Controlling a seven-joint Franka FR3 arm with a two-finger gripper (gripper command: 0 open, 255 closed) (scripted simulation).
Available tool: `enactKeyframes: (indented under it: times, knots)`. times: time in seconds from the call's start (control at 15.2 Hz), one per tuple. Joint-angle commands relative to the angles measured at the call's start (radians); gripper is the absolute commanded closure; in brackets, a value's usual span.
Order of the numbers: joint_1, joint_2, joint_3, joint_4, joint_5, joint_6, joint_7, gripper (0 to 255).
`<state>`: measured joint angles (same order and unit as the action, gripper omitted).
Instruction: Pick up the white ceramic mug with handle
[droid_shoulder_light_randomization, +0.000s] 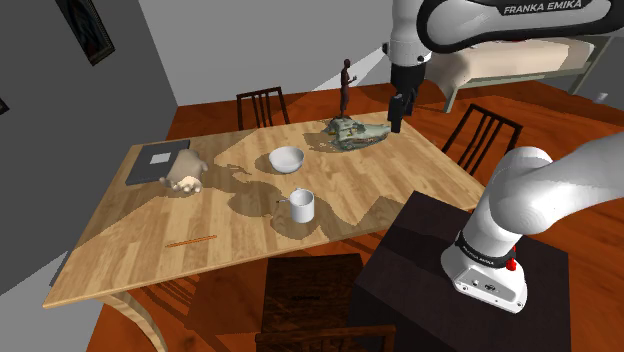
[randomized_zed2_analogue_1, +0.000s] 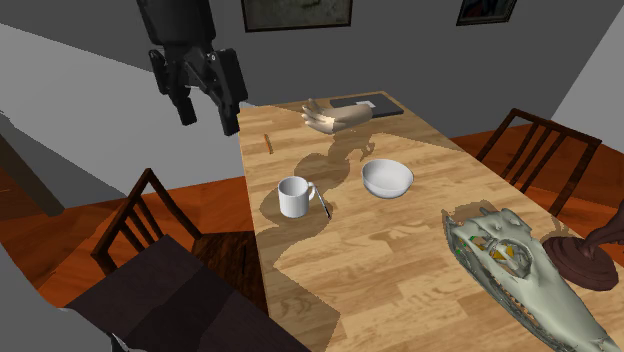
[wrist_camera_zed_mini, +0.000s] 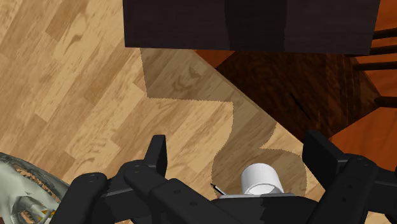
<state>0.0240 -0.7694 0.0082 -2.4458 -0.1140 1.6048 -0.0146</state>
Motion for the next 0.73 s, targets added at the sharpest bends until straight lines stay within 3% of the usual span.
enactKeyframes:
  times: [0.0,0.66]
  knots:
    - [0.0,0.0,0.0,0.0,0.0,0.0,0.0,0]
    - [0.028,0.33,0.026,-0.006,0.027,0.301,0.036,0]
